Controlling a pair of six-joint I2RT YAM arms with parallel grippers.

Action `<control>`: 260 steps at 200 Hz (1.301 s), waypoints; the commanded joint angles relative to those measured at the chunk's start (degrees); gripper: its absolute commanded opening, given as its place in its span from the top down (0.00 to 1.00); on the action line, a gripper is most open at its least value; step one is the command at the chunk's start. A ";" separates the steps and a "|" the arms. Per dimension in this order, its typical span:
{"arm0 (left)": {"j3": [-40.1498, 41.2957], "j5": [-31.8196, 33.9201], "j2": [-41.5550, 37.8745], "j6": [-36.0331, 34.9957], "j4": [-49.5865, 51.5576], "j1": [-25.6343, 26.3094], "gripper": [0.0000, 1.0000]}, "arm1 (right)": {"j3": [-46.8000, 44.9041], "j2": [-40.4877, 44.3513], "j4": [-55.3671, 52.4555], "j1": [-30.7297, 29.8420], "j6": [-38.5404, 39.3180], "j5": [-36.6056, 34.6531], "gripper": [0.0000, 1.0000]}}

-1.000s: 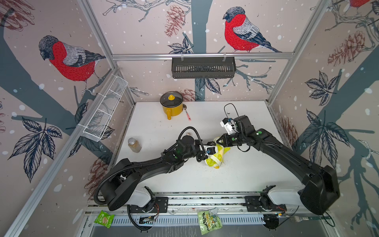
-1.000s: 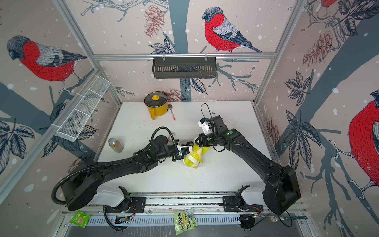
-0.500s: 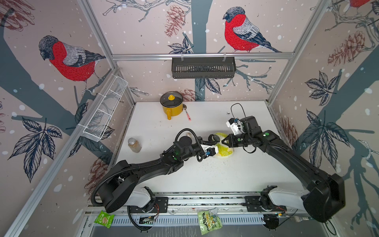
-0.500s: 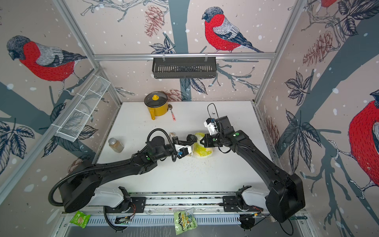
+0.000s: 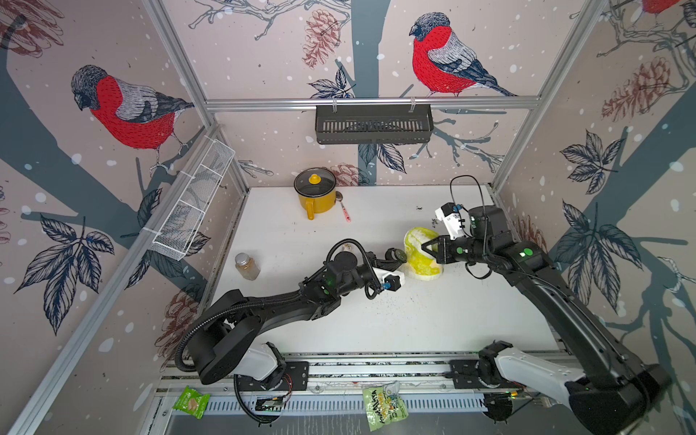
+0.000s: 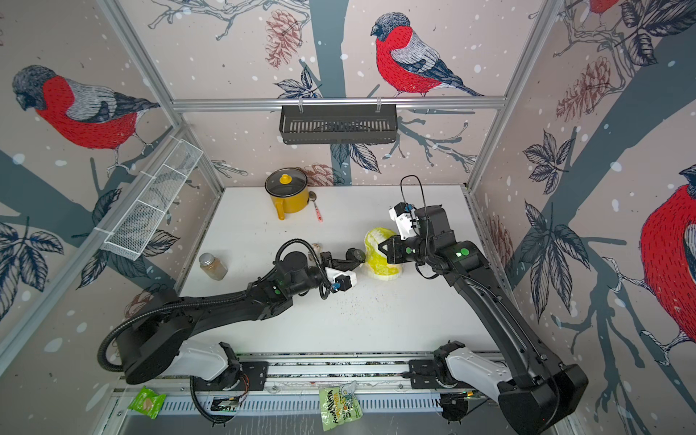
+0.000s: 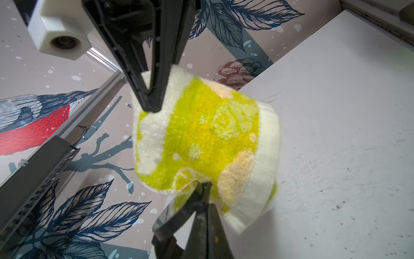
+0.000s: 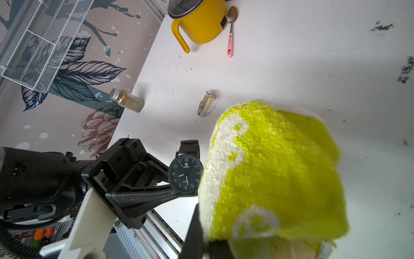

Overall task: Wipe the watch dial
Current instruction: Wipe the dirt from the watch dial.

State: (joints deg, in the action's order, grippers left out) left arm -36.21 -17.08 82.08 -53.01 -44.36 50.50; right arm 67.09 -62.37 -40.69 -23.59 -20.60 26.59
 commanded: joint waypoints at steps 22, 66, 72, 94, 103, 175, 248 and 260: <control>0.83 5.04 2.35 -6.43 -8.00 1.25 1.00 | 0.71 -0.30 -1.33 -0.05 2.27 0.75 0.96; -1.15 6.41 3.77 -7.34 -7.60 1.42 1.00 | -0.34 -1.67 -0.65 -1.62 3.39 2.42 0.96; -1.47 6.42 3.87 -7.45 -7.38 1.51 1.00 | -0.46 -1.95 -0.56 -1.70 3.50 2.43 0.96; -2.11 6.53 4.39 -7.78 -7.30 1.68 1.00 | -0.62 -3.29 -0.12 -2.19 4.05 3.10 0.96; -2.45 6.49 4.65 -8.26 -7.17 1.78 1.00 | -0.57 -3.68 0.23 -2.54 4.24 3.16 0.96; -3.30 6.68 6.83 -10.06 -8.97 2.54 1.00 | 1.38 -7.04 -0.03 -3.22 5.83 4.15 0.96; -3.80 7.67 7.74 -11.76 -11.30 3.05 1.00 | 3.00 -12.85 -3.31 -5.76 6.86 -0.67 0.96; -3.75 7.93 7.74 -11.76 -12.02 3.10 1.00 | 2.92 -12.93 -2.74 -6.03 6.63 -0.49 0.96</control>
State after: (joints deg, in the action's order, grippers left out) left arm -39.57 -8.82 90.13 -63.44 -48.95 53.43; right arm 69.73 -74.83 -42.02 -29.19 -14.81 27.33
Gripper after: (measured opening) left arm 0.053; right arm 0.058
